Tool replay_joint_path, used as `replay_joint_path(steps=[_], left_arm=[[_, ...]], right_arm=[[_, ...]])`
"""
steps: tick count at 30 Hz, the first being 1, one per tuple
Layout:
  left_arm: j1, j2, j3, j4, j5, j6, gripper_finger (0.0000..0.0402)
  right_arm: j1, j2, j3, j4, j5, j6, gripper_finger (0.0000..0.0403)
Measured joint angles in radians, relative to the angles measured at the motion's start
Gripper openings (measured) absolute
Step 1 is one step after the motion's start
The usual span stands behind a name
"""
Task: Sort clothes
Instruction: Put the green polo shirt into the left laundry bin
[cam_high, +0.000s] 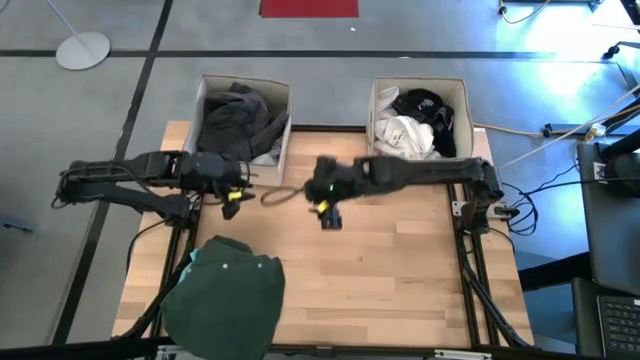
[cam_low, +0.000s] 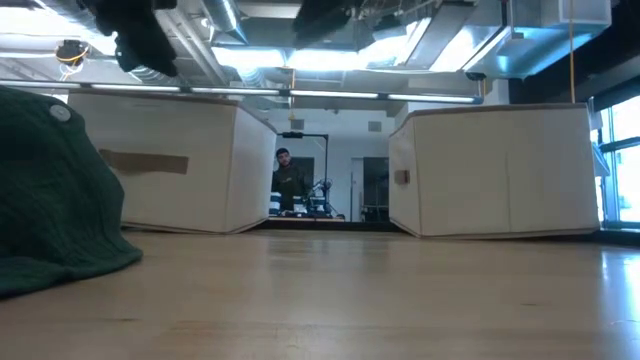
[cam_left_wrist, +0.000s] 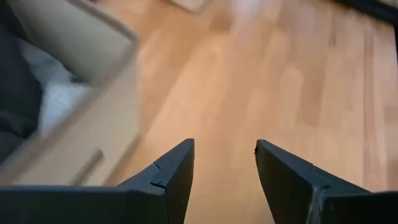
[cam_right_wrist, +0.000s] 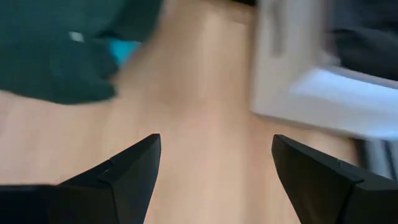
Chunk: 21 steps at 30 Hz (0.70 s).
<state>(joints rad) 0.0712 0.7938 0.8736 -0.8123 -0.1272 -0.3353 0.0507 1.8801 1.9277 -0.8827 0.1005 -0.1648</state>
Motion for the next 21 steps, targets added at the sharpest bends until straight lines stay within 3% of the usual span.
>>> replay_joint_path(steps=[5,11,21], left_arm=[[-0.107,0.000,-0.001,-0.041,-0.020,-0.078,0.0162],[-0.196,0.000,-0.001,-0.154,-0.020,-0.142,0.0162],[-0.289,0.000,-0.001,-0.255,-0.021,-0.203,0.0162]], right_arm=[[0.076,0.000,-0.229,0.333,-0.064,0.050,0.0308],[0.156,0.004,-0.448,0.743,-0.068,0.162,0.0308],[0.221,0.165,-0.506,1.112,-0.067,0.244,0.0308]])
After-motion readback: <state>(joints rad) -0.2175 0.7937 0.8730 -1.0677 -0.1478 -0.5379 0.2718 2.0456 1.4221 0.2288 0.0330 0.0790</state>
